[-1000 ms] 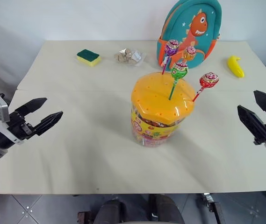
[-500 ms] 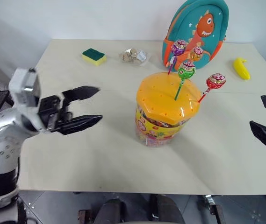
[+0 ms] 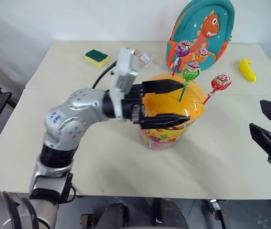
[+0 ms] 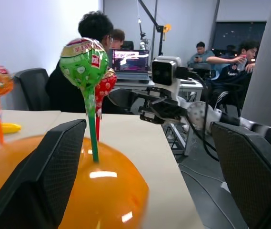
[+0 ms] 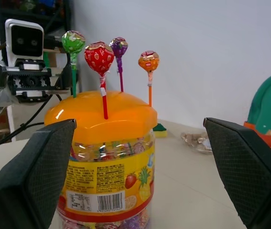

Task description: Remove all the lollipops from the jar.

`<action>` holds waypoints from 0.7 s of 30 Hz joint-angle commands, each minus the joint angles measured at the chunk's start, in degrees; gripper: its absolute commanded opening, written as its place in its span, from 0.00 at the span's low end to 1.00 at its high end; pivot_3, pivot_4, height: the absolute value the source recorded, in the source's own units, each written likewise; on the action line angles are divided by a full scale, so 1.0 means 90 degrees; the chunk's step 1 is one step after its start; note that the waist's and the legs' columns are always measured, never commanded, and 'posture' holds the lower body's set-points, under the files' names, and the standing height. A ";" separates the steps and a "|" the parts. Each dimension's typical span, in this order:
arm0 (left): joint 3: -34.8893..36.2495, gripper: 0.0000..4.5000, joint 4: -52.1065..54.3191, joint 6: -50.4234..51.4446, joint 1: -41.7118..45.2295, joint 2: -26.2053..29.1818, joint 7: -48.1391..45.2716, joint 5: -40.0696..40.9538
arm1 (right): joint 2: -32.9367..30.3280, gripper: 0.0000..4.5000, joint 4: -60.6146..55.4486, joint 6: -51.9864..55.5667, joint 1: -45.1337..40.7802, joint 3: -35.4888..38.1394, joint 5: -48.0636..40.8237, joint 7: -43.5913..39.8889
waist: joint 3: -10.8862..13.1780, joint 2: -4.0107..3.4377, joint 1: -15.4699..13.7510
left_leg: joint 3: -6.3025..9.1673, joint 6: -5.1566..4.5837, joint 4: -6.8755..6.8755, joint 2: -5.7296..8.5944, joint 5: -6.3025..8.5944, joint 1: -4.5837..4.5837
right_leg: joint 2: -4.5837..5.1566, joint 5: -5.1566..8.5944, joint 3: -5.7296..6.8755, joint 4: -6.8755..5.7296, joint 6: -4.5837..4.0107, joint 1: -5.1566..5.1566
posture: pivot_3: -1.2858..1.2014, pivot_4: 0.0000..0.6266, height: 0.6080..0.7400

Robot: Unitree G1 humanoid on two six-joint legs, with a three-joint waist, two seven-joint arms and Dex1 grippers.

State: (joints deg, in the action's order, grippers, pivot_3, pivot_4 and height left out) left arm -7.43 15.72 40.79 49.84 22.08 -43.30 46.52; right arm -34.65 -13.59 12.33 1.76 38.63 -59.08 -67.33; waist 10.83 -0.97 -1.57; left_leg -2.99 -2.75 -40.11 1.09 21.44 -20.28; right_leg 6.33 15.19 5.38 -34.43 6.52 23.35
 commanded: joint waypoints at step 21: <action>0.1255 0.01 -0.0477 0.0646 0.0254 -0.0288 -0.0998 0.1229 | -0.0104 1.00 -0.1109 0.0357 0.0280 0.0230 -0.1075 0.0471 | 0.0000 0.0000 0.0011 | 0.0008 -0.0007 -0.0001 0.0006 -0.0007 -0.0001 | 0.0010 -0.0004 0.0002 0.0004 0.0008 -0.0004 | 0.52 0.24 1.00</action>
State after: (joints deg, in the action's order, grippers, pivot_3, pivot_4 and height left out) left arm 0.86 10.39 45.99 52.06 19.03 -49.55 53.01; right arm -34.74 -21.62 15.30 4.75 38.90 -66.83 -63.28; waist 10.83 -0.97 -1.47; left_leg -2.90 -2.80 -40.12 1.12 21.38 -20.29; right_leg 6.41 15.15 5.42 -34.39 6.58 23.31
